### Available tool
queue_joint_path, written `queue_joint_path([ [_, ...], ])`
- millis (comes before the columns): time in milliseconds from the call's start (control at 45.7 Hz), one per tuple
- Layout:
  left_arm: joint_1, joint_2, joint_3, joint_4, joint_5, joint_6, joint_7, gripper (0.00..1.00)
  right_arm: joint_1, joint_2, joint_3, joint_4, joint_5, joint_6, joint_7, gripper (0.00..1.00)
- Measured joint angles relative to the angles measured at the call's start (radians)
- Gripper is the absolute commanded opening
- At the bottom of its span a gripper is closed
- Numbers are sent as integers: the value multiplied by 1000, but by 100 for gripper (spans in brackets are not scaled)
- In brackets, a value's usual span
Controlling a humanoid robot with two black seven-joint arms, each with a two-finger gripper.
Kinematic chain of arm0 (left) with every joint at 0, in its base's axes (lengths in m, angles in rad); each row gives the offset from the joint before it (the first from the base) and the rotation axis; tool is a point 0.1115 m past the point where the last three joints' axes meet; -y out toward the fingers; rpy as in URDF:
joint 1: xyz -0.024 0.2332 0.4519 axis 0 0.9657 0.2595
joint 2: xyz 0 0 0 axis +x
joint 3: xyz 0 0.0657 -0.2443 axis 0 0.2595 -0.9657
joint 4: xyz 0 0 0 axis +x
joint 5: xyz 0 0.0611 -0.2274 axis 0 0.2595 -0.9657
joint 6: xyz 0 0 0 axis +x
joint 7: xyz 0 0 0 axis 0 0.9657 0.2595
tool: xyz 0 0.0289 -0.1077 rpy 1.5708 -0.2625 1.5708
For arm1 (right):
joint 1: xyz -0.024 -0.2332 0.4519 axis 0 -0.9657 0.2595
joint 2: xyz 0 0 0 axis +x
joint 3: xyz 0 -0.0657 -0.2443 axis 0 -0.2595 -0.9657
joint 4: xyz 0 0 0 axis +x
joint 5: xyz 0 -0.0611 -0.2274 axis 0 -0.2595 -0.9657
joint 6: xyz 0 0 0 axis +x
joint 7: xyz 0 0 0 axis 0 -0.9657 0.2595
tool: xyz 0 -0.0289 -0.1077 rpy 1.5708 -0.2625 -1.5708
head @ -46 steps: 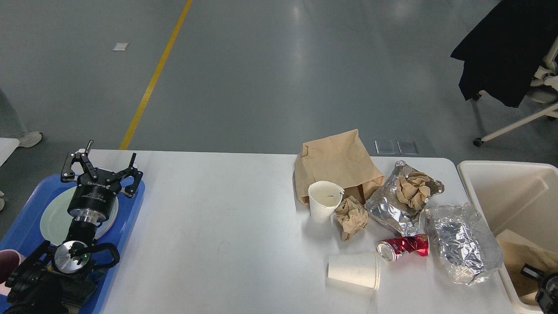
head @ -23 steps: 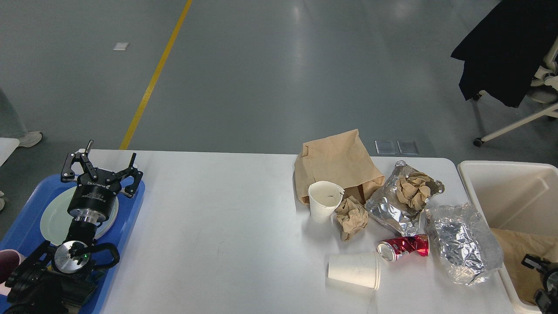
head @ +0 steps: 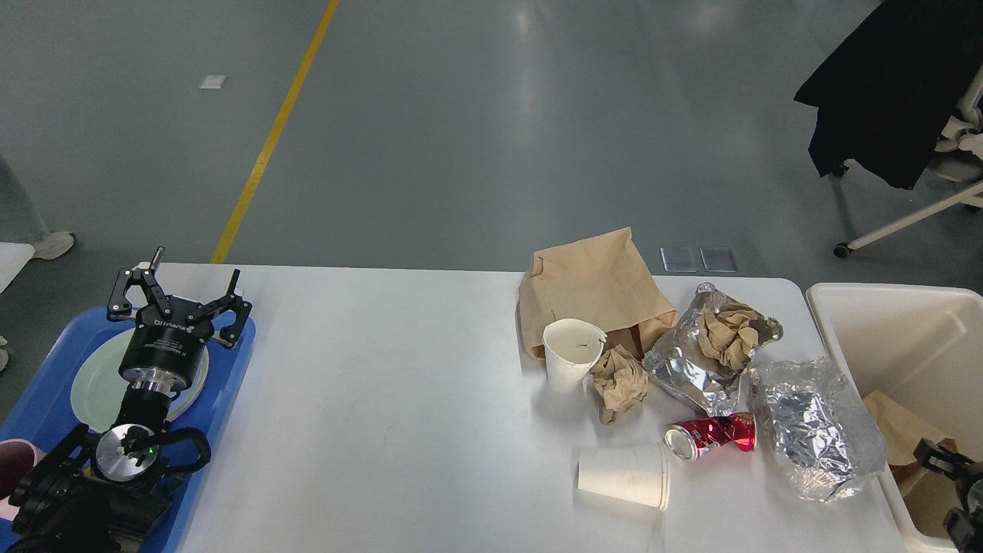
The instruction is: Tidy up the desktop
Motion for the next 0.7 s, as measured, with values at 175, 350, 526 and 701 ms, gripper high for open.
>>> queue_joint_path([
  [175,-1,0,0,0,0,0,0,96,3,-3,0,1,0,0,0,100],
  [350,-1,0,0,0,0,0,0,96,32,-11,1,18,2,5,0,100],
  [526,-1,0,0,0,0,0,0,96,151,-126,-9,142,-6,27,-7,100],
  [701,-1,0,0,-1,0,0,0,96,460,-278,-78,437,-149,95,-9,100],
])
